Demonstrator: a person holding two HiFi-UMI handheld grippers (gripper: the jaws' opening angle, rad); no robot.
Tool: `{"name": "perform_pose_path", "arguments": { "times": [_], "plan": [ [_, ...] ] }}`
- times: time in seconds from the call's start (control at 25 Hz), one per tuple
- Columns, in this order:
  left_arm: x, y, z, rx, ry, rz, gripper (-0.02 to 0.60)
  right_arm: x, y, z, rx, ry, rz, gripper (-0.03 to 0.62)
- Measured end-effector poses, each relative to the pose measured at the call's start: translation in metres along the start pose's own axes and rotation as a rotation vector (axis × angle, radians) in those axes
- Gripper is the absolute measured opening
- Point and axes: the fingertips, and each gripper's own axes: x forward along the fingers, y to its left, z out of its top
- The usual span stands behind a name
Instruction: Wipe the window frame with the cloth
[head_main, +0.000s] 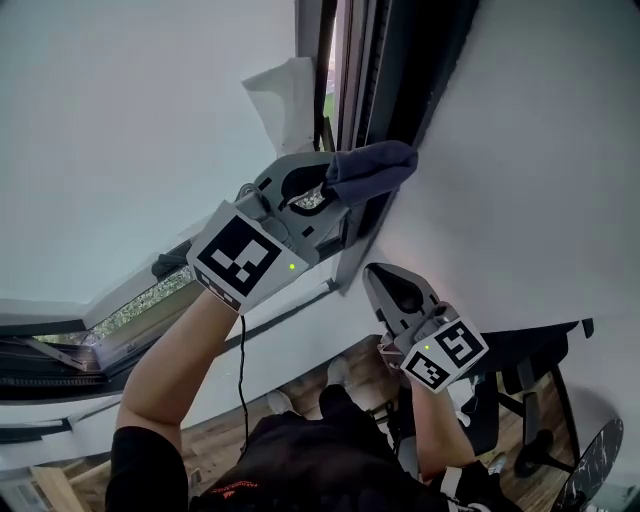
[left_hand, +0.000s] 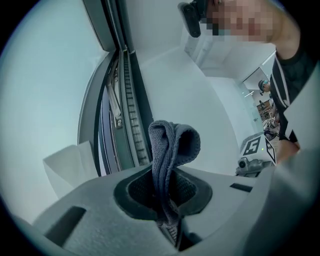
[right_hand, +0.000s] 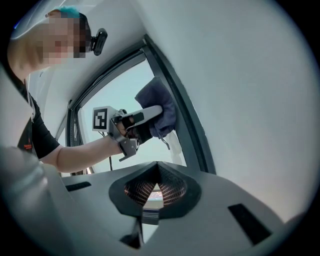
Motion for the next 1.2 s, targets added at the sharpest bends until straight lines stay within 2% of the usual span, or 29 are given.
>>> {"name": "perform_pose_path", "arguments": {
  "times": [0.16,0.28,0.4,0.88,1.08,1.2],
  "plan": [
    [-0.003,0.01,0.029,-0.011,-0.011,0.02,0.061,0.004,0.006,0.01,0.007,-0.018,0.018,0.0],
    [0.002,0.022,0.05,0.036,-0.024,0.018,0.061,0.009,0.004,0.023,-0.001,-0.032,0.024,0.0],
    [0.005,0.029,0.071,0.052,-0.032,0.025,0.061,0.01,0.002,0.035,-0.007,-0.045,0.024,0.0],
    [-0.015,0.043,0.155,0.177,-0.126,0.064,0.061,0.007,0.021,0.059,-0.063,-0.101,0.03,0.0],
    [-0.009,0.053,0.178,0.261,-0.153,0.076,0.061,0.006,0.017,0.063,-0.062,-0.108,0.035,0.0],
    [-0.008,0.054,0.181,0.252,-0.149,0.081,0.061,0.006,0.018,0.063,-0.06,-0.111,0.036,0.0]
  ]
}}
